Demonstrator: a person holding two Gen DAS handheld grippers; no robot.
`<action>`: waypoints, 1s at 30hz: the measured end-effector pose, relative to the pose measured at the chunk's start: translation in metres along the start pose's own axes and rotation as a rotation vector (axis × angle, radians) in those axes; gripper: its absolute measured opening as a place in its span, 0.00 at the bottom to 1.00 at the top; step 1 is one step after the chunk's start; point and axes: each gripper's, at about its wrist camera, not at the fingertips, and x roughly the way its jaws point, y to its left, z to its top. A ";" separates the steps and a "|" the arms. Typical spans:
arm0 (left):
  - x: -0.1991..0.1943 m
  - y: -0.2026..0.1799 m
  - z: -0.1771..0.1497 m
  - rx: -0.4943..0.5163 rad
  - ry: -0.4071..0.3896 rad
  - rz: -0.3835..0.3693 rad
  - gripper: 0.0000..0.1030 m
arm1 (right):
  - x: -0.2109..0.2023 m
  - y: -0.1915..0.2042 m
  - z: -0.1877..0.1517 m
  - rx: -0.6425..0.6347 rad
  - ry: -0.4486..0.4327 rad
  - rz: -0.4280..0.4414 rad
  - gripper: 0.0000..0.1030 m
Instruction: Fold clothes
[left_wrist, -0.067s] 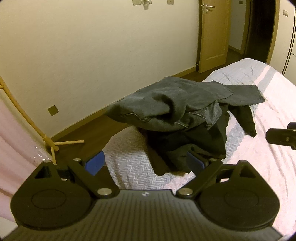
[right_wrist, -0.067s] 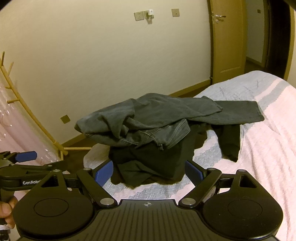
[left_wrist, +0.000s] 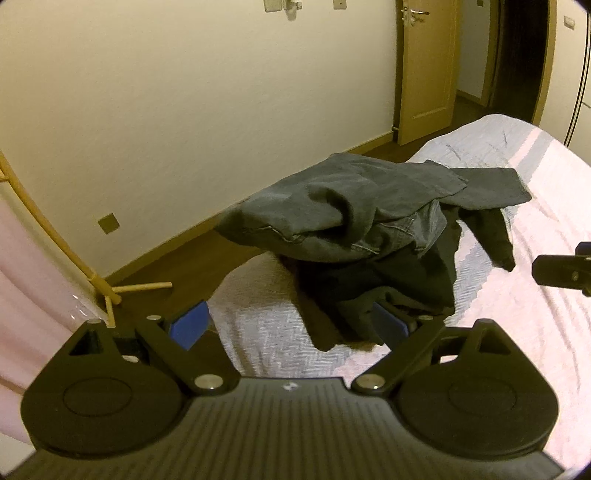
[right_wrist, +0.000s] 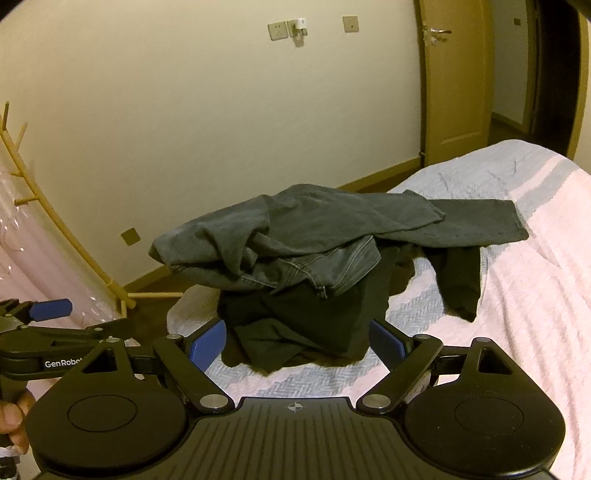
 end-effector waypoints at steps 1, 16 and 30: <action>0.001 0.001 0.000 0.001 0.000 -0.001 0.90 | 0.000 0.000 0.000 0.001 0.000 0.001 0.85; 0.010 0.006 -0.005 0.022 0.002 0.015 0.90 | 0.014 -0.001 -0.001 0.016 0.012 0.013 0.85; 0.012 0.003 -0.006 0.018 0.016 0.012 0.90 | 0.013 -0.001 -0.005 0.017 0.029 0.013 0.85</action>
